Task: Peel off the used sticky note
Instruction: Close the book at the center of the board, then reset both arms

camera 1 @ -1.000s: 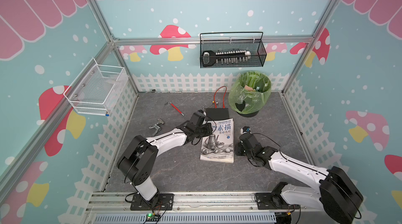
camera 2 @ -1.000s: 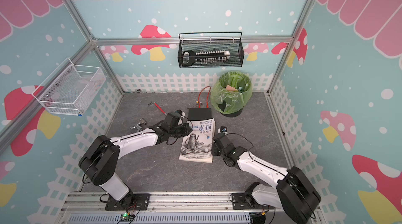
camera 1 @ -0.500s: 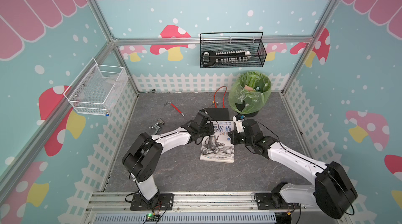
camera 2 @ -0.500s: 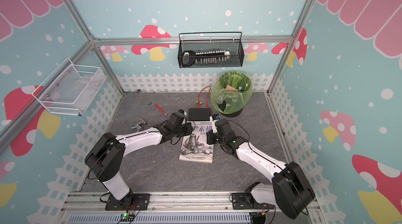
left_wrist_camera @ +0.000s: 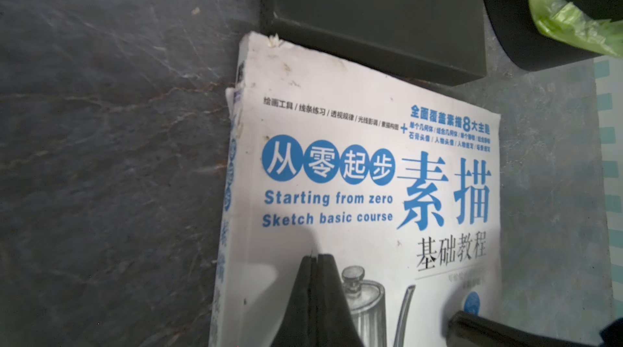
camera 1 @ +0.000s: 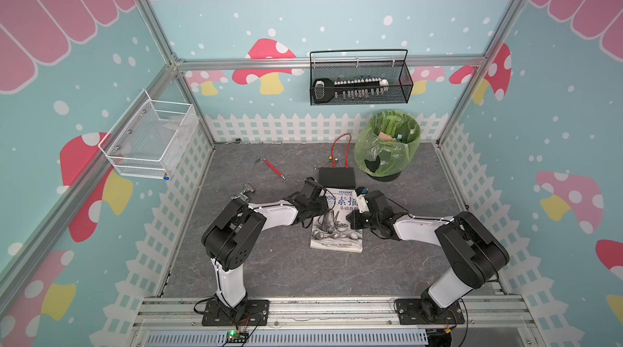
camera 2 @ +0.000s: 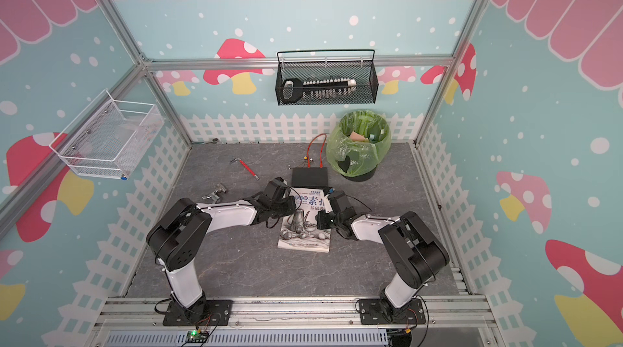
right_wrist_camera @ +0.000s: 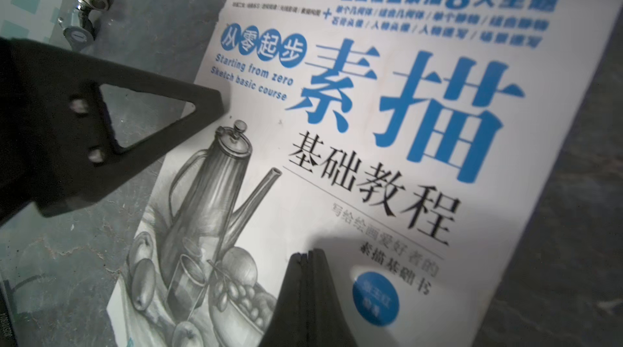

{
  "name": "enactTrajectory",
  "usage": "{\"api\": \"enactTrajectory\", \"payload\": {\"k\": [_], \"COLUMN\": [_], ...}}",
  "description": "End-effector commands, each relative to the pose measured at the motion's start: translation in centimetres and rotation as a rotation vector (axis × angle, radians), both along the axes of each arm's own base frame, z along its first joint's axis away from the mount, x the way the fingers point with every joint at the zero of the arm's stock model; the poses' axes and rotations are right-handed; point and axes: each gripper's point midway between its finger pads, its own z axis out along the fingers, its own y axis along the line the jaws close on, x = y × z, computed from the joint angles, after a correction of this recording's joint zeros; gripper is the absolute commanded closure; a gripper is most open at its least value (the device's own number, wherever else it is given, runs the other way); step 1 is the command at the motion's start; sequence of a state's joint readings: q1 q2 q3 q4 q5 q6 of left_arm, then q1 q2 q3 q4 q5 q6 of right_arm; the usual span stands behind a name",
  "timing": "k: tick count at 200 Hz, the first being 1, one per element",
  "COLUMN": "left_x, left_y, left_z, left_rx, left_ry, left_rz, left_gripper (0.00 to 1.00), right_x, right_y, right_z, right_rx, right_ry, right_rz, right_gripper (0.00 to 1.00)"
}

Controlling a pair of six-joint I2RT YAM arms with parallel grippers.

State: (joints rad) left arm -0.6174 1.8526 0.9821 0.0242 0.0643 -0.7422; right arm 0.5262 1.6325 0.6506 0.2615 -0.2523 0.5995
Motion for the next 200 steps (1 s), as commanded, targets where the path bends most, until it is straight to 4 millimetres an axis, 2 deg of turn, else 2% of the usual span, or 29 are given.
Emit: {"api": "enactTrajectory", "payload": {"k": [1, 39, 82, 111, 132, 147, 154, 175, 196, 200], "left_x": [-4.0, -6.4, -8.2, -8.7, -8.2, -6.5, -5.4, -2.4, -0.9, -0.9], "left_y": [2.6, 3.6, 3.9, 4.0, 4.1, 4.6, 4.9, 7.4, 12.1, 13.1], "left_z": [-4.1, -4.9, -5.9, -5.8, -4.3, -1.3, 0.8, 8.5, 16.2, 17.2], "left_rx": [0.073, 0.073, 0.078, 0.076, 0.068, 0.084, 0.096, 0.149, 0.215, 0.228], "left_ry": [0.155, 0.193, 0.221, 0.221, 0.171, 0.059, -0.015, -0.272, -0.528, -0.571], "left_rz": [0.020, 0.030, 0.035, 0.040, 0.053, 0.078, 0.097, 0.199, 0.372, 0.398], "left_gripper": [1.00, 1.00, 1.00, 1.00, 1.00, 1.00, 1.00, 1.00, 1.00, 0.98], "right_x": [-1.8, -3.9, -4.6, -5.2, -4.9, -3.5, -2.7, 0.0, 2.2, 2.5], "right_y": [-2.0, -3.6, -3.9, -4.4, -4.5, -4.3, -4.5, -5.4, -8.2, -9.0], "right_z": [-3.7, -6.2, -6.2, -6.1, -5.2, -3.1, -1.8, 4.4, 10.5, 11.3], "right_rx": [-0.047, -0.076, -0.062, -0.064, -0.064, -0.075, -0.092, -0.125, -0.158, -0.169], "right_ry": [0.117, 0.193, 0.198, 0.197, 0.164, 0.103, 0.066, -0.094, -0.251, -0.275], "right_rz": [-0.076, -0.128, -0.139, -0.148, -0.147, -0.147, -0.154, -0.190, -0.253, -0.272], "right_gripper": [1.00, 1.00, 1.00, 1.00, 1.00, 1.00, 0.91, 0.51, 0.05, 0.02]}}
